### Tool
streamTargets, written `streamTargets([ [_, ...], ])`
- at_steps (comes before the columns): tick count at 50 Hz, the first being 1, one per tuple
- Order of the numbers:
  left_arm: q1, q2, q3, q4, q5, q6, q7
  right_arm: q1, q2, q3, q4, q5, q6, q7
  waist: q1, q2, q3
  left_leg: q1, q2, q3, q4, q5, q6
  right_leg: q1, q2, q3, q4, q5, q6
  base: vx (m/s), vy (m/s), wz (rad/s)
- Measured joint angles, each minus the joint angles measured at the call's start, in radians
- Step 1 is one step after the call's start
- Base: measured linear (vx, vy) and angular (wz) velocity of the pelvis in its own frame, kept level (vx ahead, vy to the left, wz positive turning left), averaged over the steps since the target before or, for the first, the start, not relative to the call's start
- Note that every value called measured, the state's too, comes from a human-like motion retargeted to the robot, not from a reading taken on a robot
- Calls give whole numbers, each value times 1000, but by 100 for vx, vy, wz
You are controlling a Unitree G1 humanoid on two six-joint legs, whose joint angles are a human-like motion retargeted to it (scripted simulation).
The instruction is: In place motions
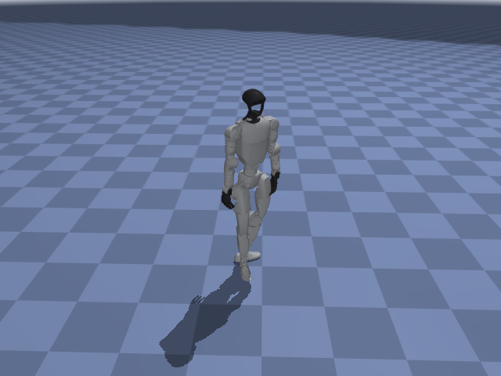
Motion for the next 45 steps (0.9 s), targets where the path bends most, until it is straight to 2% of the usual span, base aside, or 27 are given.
streamTargets([
  [3,-3,-26,32,15,-50,-4,2,23,-6,-27,-19,-3,-14,-10,-6,17,-16,35,-2,12,-33,19,-9,21,21,-44,-16,1,-1,32,-8,-83],
  [5,0,-37,42,12,-60,-18,-33,32,-17,-22,-32,-15,-28,-15,-28,34,-29,44,4,9,-36,28,-10,15,52,29,-31,-3,-13,42,-8,-49],
  [7,5,-35,39,7,-37,-28,-60,36,-18,-18,-43,-32,-28,-13,-55,42,-40,49,17,4,-21,43,-6,18,57,30,-38,1,-16,34,-6,-22],
  [11,13,-19,29,9,7,-21,-41,46,0,-23,-69,-38,-33,-2,-72,20,-59,69,42,2,51,98,26,29,51,72,-46,-1,-23,28,-9,-40],
  [13,22,-8,25,2,18,-20,-26,50,11,-25,-80,-21,-40,9,-62,-13,-71,65,61,-25,141,133,75,34,28,100,-43,-3,-24,27,-7,-70],
  [15,32,1,28,-9,18,-21,-14,52,22,-28,-93,-12,-46,21,-48,-55,-77,37,84,-96,274,154,155,43,-3,136,-39,-3,-23,27,-5,-74],
  [18,29,4,48,-8,-8,-17,6,52,28,-25,-118,-18,-59,37,-19,-93,-77,-80,107,-301,512,162,317,47,-31,180,-37,5,-23,21,1,-81],
  [19,27,2,55,-4,-18,-16,13,51,27,-21,-124,-21,-63,38,-9,-99,-77,-110,97,-361,553,163,330,46,-34,191,-38,8,-25,16,5,-74],
  [20,25,0,62,-1,-27,-14,20,50,24,-17,-128,-23,-67,38,1,-103,-78,-132,82,-406,573,162,322,44,-35,202,-39,11,-26,12,10,-95],
  [22,20,-12,76,4,-56,-14,37,44,15,-8,-134,-31,-74,25,40,-121,-67,-193,-35,-552,569,125,281,42,-48,244,-38,22,-29,5,16,-117],
  [25,6,-27,81,12,-88,-21,50,27,4,-6,-138,-35,-86,6,68,-126,-48,-228,-135,-638,496,72,267,39,-58,275,-34,29,-29,4,19,-78],
  [30,8,-43,60,17,-75,-30,54,27,-3,1,-151,-20,-112,3,128,-90,-1,-198,-234,-753,131,42,252,61,-11,329,-34,35,-26,7,18,-104],
  [32,18,-46,48,22,-67,-32,57,32,-1,2,-146,-10,-120,6,145,-68,13,-165,-243,-786,-12,81,270,85,22,346,-39,33,-25,13,5,-95],
  [33,29,-49,43,26,-65,-33,58,38,1,6,-141,-6,-123,6,141,-69,10,-153,-268,-816,-54,86,324,96,22,353,-40,31,-22,16,1,-30],
  [34,40,-50,41,30,-63,-34,54,42,3,11,-132,-5,-123,9,112,-59,0,-133,-250,-778,-63,84,314,100,27,343,-38,25,-20,18,-1,36],
  [35,51,-49,40,35,-61,-34,48,44,6,16,-121,-5,-122,12,71,-43,-13,-109,-211,-707,-54,78,272,102,34,323,-35,18,-18,15,-1,27],
  [36,57,-51,52,42,-53,-34,39,46,11,26,-111,-6,-118,10,62,-40,-23,-115,-199,-689,-64,93,268,97,36,338,-32,17,-18,10,0,-8],
  [41,71,-44,55,46,-33,-32,41,63,26,27,-69,32,-129,-9,55,-28,-15,-66,-197,-654,-125,102,287,121,62,365,-29,8,-24,0,1,-49],
  [45,89,-36,48,39,-4,-33,37,91,20,30,-27,18,-128,0,77,-25,-53,-49,-209,-653,-158,95,290,117,66,388,-30,8,-16,8,0,-29],
])
